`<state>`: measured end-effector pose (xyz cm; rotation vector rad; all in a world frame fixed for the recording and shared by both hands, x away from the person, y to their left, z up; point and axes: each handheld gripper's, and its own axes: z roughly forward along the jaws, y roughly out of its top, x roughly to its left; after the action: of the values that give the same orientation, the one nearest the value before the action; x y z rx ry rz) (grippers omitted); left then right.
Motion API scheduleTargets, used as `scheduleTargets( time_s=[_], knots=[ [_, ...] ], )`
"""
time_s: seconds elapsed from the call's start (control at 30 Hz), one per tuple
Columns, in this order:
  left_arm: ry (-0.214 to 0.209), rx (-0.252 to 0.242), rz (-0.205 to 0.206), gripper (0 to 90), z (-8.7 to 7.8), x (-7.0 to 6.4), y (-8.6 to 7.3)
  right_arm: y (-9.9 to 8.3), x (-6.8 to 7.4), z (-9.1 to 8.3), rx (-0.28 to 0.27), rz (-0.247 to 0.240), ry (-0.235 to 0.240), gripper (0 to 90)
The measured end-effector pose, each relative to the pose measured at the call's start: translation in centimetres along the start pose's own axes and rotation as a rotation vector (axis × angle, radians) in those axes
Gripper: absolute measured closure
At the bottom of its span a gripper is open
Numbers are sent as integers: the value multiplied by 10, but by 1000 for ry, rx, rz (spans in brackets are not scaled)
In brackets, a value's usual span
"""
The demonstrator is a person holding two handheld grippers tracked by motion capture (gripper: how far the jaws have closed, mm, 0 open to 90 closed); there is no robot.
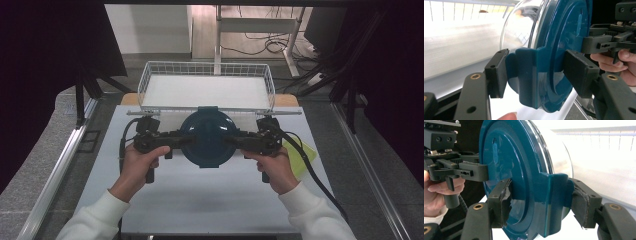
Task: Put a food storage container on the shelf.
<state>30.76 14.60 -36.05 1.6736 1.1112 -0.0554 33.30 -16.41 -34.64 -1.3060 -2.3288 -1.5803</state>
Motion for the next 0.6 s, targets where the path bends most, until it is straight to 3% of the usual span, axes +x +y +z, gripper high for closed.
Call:
scheduleTargets(
  time_s=[0.6],
  knots=[
    [-12, -15, 11, 389, -2, 2, 34, 33, -1, -3, -17, -6, -7, 376]
  ],
)
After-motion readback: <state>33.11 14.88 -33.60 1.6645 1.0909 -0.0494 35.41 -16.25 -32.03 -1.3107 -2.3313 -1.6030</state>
